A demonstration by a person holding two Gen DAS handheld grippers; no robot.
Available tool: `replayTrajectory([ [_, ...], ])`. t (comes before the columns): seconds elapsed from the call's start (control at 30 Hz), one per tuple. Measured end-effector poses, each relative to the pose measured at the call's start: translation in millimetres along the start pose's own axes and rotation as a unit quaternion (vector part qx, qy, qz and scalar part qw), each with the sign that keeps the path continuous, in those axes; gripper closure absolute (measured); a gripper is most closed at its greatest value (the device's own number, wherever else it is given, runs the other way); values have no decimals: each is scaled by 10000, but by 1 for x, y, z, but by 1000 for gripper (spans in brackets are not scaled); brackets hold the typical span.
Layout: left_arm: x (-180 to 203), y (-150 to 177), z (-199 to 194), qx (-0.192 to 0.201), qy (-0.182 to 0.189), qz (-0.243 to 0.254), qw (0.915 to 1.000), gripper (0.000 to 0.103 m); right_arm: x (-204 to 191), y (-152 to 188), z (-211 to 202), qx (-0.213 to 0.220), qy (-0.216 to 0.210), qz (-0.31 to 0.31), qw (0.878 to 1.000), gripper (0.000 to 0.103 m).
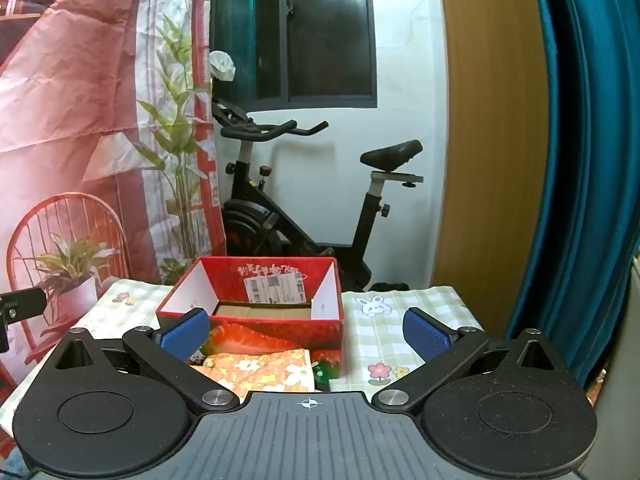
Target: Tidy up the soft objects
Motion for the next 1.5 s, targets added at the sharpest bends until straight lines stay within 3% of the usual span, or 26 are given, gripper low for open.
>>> replayTrajectory([
  [1.5, 0, 4, 5, -211, 46, -39, 9998, 0, 1, 0, 1, -73, 25, -36, 10000, 0],
])
Point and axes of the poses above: each gripper's, at about its wrist camera, not at the fingertips, and z roughly the way its jaws point, x to its right, y to its underside, the point moved 6 cm from there along z, roughly the way its jaws point
